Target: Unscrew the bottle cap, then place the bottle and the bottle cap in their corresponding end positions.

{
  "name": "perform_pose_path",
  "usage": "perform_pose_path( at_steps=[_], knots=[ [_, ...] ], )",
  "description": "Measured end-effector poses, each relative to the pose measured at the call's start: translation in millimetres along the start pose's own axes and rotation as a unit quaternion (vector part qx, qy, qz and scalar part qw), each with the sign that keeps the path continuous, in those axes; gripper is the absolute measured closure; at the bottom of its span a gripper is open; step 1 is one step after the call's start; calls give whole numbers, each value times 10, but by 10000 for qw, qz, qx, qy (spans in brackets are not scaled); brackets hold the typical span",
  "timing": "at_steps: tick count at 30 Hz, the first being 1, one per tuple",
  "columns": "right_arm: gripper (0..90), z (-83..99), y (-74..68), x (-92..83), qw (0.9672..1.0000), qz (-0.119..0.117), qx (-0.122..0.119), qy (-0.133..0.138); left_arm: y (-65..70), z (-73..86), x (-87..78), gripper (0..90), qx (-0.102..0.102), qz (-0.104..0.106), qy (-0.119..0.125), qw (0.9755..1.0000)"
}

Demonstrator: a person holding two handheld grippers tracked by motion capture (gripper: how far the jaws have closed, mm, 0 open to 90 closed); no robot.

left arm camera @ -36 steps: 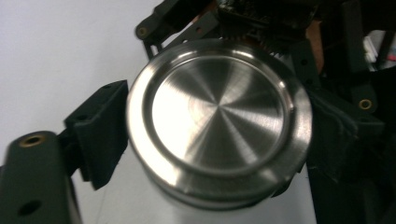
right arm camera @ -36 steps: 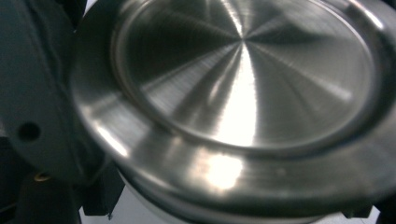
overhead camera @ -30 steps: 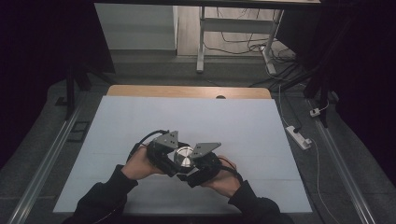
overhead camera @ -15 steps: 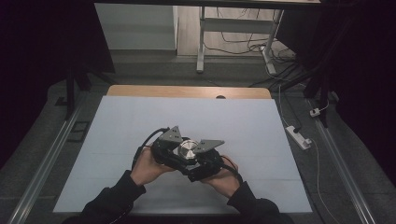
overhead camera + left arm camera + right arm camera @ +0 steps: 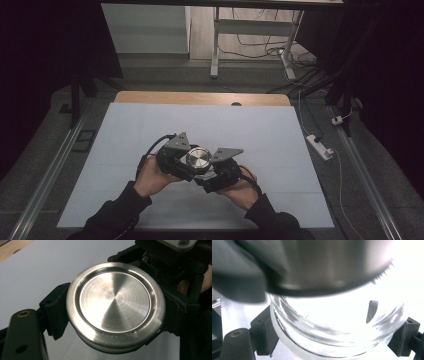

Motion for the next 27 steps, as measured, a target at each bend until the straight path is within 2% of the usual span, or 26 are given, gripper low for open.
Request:
perform_pose_path(
  at_steps=[12, 20, 27],
  knots=[
    [150, 10, 137, -28, 9999, 135, 107, 4, -11, 43, -139, 191, -38, -51, 46, 10000],
    [150, -18, 219, -37, 9997, 202, 159, 38, -2, 95, -166, 191, -35, 13, 73, 10000],
    [150, -45, 275, -22, 9996, 249, 109, 48, 22, 160, -164, 191, -63, 104, 72, 9999]
  ],
)
Point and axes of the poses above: each handheld gripper's, and its own axes: x roughly forward along the jaws, z roughly out of its underside, y roughly to its right, the point moved 5 cm from there along x, roughly forward along the jaws, and after that the axes turned 10 degrees about z, right-handed, at the moved point
